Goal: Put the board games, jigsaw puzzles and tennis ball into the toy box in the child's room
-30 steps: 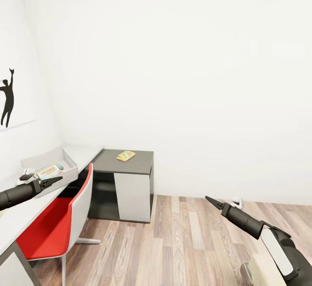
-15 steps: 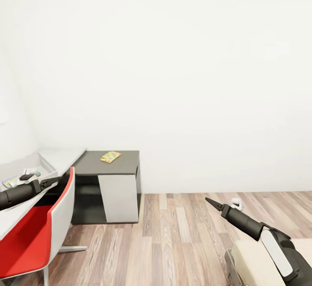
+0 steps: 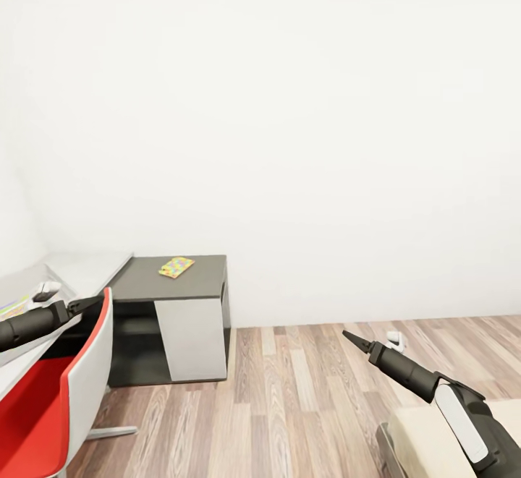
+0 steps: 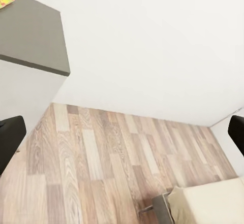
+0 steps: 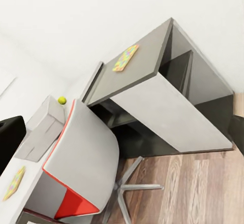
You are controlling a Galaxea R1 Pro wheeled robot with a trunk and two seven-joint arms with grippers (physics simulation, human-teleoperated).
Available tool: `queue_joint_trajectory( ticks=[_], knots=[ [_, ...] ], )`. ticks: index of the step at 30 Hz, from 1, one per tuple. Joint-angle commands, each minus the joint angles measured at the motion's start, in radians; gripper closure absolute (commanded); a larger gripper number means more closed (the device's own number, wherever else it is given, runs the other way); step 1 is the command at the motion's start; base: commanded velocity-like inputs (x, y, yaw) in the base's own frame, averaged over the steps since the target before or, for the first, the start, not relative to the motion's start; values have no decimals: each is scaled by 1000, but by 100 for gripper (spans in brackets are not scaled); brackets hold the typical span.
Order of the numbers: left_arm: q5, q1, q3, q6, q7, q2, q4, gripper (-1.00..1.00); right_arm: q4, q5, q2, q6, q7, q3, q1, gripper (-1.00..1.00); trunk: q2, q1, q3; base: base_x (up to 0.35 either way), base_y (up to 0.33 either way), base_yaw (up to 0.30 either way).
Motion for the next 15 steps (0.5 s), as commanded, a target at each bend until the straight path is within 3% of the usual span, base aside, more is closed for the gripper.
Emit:
queue_joint_trajectory(
  ticks=[1,15],
  knots=[
    [0,-1,1,5,-3,0,0,-100,0,-6,0,8,1,-1,0,-100,-1,1,0,211,7,-4],
    [-2,-1,-1,6,-2,0,1,-100,-1,-6,0,6,1,-1,0,-100,-1,1,0,107,1,-1]
  ],
)
